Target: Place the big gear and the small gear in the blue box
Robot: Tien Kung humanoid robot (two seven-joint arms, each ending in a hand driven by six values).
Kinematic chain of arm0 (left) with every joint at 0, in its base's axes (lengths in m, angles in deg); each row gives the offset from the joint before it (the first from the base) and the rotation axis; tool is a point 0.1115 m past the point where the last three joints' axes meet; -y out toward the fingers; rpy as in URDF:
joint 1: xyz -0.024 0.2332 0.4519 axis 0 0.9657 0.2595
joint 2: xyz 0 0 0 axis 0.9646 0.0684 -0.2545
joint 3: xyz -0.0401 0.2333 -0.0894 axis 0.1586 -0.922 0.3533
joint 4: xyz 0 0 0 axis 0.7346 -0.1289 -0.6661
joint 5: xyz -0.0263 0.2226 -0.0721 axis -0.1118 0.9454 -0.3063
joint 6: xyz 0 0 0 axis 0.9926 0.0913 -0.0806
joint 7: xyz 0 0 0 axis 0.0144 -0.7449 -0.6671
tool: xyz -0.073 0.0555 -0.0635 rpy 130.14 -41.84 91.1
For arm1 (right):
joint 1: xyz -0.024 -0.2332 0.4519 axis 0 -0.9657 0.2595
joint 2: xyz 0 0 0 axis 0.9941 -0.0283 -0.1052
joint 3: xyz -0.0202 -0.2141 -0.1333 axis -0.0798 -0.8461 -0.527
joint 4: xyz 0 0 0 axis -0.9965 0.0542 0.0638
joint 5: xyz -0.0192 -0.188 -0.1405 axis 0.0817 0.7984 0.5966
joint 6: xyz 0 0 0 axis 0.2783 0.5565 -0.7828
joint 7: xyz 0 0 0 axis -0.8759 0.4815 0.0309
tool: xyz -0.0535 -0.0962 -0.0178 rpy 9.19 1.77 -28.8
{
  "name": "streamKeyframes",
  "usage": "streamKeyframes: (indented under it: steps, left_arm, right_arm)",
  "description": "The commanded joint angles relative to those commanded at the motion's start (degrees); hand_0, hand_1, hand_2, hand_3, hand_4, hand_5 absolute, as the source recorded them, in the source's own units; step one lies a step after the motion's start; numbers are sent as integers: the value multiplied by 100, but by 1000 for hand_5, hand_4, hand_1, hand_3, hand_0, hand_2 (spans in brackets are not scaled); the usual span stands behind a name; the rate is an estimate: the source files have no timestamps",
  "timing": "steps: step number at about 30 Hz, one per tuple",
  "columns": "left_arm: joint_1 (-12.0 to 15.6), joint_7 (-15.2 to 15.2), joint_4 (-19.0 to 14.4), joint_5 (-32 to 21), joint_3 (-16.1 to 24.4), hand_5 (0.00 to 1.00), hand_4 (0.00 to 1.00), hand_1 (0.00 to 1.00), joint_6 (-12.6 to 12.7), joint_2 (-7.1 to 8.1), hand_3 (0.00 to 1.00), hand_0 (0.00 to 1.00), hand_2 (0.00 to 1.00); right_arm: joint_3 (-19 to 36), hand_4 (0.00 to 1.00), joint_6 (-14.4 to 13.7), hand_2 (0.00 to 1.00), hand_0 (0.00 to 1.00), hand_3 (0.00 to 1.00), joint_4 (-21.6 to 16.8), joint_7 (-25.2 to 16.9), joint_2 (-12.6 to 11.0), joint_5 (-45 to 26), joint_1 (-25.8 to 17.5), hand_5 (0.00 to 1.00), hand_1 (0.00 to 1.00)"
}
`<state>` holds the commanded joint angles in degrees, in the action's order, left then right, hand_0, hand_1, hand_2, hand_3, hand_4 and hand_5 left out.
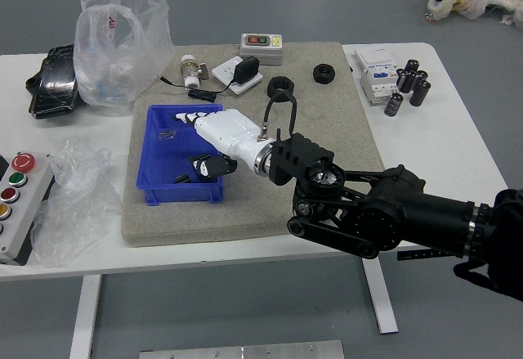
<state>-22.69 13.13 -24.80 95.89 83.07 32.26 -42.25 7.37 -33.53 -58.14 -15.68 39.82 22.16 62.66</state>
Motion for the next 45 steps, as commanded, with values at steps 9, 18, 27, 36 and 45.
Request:
streamKeyframes:
  steps: [9,18,27,36,45]
  left_arm:
    - [15,13,5,-19,-12,476,702,637,3,-9,804,702,645]
    - [55,81,16,-208,-119,476,702,637,62,7,804,701,645]
    - [15,160,36,-279,-172,477,703,637,80,58,803,701,645]
    - [14,202,53,-251,-178,479,703,636,54,129,803,701,645]
    - [57,321,83,-496,-324,483,701,636,100,142,802,701,644]
  right_arm:
    - [850,578,-28,833,371,930,-217,12,-352,49,-362,164,720]
    - [2424,578,-667,743,345,825,-559,-897,-1084,-954,-1354,180,639]
    - [3807,583,-551,722,378,783,-876,-1473,-1481,-1566,-2469,188,633]
    - [4839,582,-482,724,382,778,-1238,-1476,-1666,-1322,-3475,190,635]
    - [5844,588,-446,727,393,774,-1466,-1567,-1778,-1333,-4375,197,640]
